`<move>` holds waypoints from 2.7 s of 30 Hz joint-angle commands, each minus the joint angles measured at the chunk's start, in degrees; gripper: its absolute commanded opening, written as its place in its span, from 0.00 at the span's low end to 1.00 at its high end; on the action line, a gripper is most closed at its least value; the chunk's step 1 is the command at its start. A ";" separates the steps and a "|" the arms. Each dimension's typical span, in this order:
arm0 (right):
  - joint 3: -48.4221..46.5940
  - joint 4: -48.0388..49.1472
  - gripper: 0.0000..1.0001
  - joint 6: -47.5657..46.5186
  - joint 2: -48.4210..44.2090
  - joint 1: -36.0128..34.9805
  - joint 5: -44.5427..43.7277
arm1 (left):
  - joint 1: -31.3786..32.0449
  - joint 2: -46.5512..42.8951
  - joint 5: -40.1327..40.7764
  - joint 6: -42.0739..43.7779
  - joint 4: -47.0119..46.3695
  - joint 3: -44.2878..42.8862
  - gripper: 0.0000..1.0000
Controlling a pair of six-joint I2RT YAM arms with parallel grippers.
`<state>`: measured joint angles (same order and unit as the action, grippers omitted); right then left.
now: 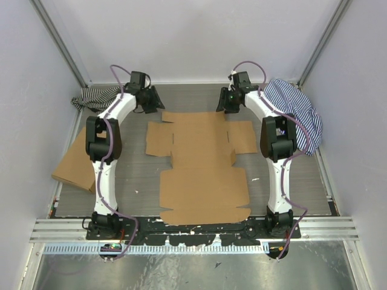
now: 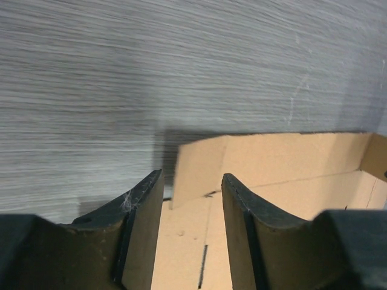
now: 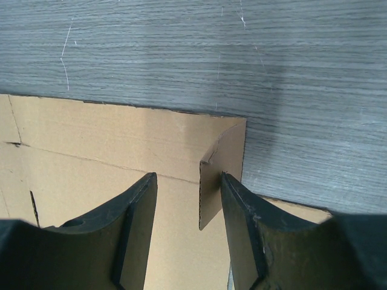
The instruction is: Fold the paper box
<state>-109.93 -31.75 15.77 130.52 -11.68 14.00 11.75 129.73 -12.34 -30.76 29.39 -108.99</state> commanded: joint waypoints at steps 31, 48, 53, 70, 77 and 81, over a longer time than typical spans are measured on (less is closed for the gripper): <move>-3.26 1.78 0.52 0.05 0.98 -1.63 1.03 | 3.40 2.31 -8.43 -5.01 -4.40 -2.25 0.46; -4.60 1.25 0.52 0.57 5.00 -1.89 1.14 | 6.02 6.95 -8.62 -5.30 -2.86 -6.89 0.44; -4.94 1.20 0.52 0.73 5.78 -1.99 1.12 | 6.10 8.76 -8.63 -5.88 -3.10 -7.63 0.43; -5.82 -0.38 0.52 1.43 6.75 -2.23 -0.23 | 6.12 14.52 0.24 -3.96 10.73 -13.95 0.40; -5.86 -0.46 0.58 0.53 2.28 -2.25 -4.09 | 6.11 8.33 3.21 -2.69 10.69 -12.04 0.49; -8.10 -2.62 0.62 -0.52 0.48 -2.29 -8.45 | 5.64 5.05 5.90 -1.15 12.52 -12.91 0.52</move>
<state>-114.28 -31.81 16.60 136.20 -13.85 11.66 18.15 140.00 -11.09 -34.52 37.74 -121.89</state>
